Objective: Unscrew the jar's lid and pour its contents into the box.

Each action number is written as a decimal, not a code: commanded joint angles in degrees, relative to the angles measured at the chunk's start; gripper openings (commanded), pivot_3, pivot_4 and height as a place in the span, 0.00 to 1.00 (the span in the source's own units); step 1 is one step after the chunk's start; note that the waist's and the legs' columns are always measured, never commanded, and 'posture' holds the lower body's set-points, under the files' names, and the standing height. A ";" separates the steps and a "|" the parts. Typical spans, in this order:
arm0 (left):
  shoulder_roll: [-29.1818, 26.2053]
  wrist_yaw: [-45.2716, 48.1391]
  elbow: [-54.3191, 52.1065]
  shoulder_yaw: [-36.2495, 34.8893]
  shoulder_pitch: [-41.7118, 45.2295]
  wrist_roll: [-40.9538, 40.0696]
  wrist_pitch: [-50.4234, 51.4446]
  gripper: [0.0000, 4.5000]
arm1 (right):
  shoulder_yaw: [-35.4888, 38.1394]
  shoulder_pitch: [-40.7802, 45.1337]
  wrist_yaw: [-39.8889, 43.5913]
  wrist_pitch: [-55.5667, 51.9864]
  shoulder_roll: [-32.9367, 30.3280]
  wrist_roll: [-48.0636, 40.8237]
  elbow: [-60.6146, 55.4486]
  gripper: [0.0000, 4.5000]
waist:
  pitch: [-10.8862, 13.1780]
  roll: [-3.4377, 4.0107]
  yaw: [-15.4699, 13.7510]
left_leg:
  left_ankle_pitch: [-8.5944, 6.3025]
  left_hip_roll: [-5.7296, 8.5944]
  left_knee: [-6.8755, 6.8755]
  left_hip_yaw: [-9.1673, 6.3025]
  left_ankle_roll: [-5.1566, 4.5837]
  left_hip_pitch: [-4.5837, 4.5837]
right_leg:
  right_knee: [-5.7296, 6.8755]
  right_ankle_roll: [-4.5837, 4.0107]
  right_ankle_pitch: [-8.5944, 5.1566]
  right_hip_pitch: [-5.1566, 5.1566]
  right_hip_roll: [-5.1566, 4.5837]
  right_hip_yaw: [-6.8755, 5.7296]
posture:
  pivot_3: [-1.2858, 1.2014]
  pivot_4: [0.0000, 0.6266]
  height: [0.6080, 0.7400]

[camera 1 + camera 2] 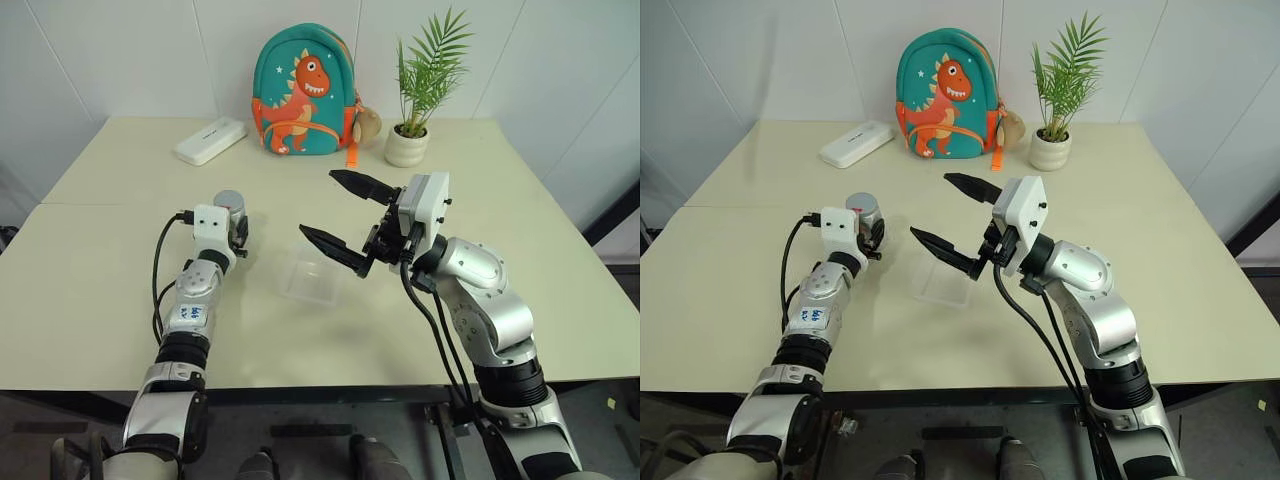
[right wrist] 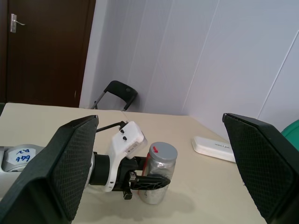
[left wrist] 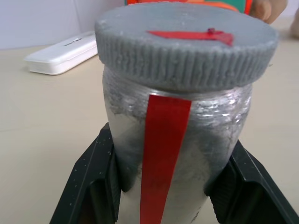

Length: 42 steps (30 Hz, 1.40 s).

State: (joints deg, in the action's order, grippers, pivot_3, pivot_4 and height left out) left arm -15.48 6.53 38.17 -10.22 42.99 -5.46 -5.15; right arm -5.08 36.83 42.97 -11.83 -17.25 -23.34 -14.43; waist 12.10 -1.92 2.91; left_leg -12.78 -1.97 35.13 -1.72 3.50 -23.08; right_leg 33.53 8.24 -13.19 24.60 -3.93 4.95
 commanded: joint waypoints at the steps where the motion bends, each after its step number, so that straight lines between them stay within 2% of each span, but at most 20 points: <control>1: -2.61 6.68 -6.23 -1.20 0.29 -4.00 1.13 0.44 | 0.28 0.67 -1.38 -1.28 0.27 -0.29 -1.21 1.00 | 0.00 0.00 0.06 | 0.00 0.00 0.00 0.00 0.00 0.00 | 0.00 0.00 0.00 0.01 0.00 0.00 | 0.52 0.24 1.00; 8: -12.80 30.78 -24.02 3.02 -2.45 -14.08 19.55 0.44 | -1.00 6.89 -7.82 -12.39 2.54 -0.28 -1.33 1.00 | 0.01 0.02 0.40 | 0.00 -0.05 -0.04 0.00 0.00 -0.01 | 0.19 -0.11 -0.06 0.14 0.04 0.02 | 0.52 0.24 1.00; 13: -16.64 38.49 -31.24 5.55 -3.07 -17.03 27.75 0.44 | -3.59 12.23 -10.25 -21.57 4.08 -0.23 -0.54 1.00 | 0.01 0.03 0.35 | 0.00 -0.06 -0.03 -0.01 0.00 -0.02 | 0.18 -0.15 -0.08 0.15 0.04 0.02 | 0.52 0.24 1.00; 22: -14.45 40.07 -35.52 7.29 -3.32 -17.61 30.88 0.44 | -5.15 16.15 -10.11 -25.89 5.46 0.88 3.21 1.00 | 0.01 0.03 0.39 | -0.01 -0.06 -0.03 -0.02 -0.02 -0.09 | 0.18 -0.16 -0.09 0.21 0.04 0.01 | 0.52 0.24 1.00; 42: -12.48 40.62 -35.78 8.67 -2.68 -17.01 30.83 0.44 | -3.47 15.23 -11.06 -24.77 5.77 2.68 7.56 1.00 | 0.01 0.03 0.44 | -0.02 -0.09 -0.04 -0.02 -0.03 -0.14 | 0.22 -0.16 -0.09 0.32 0.08 0.04 | 0.52 0.24 1.00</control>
State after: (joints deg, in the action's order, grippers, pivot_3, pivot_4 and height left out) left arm -27.89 47.10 4.51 -1.10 39.63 -22.26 26.74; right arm -10.37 51.47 31.92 -37.61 -11.59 -20.28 -5.38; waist 12.11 -1.89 3.35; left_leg -12.79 -2.06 35.09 -1.74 3.47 -23.22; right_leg 33.75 8.08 -13.28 24.93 -3.84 4.99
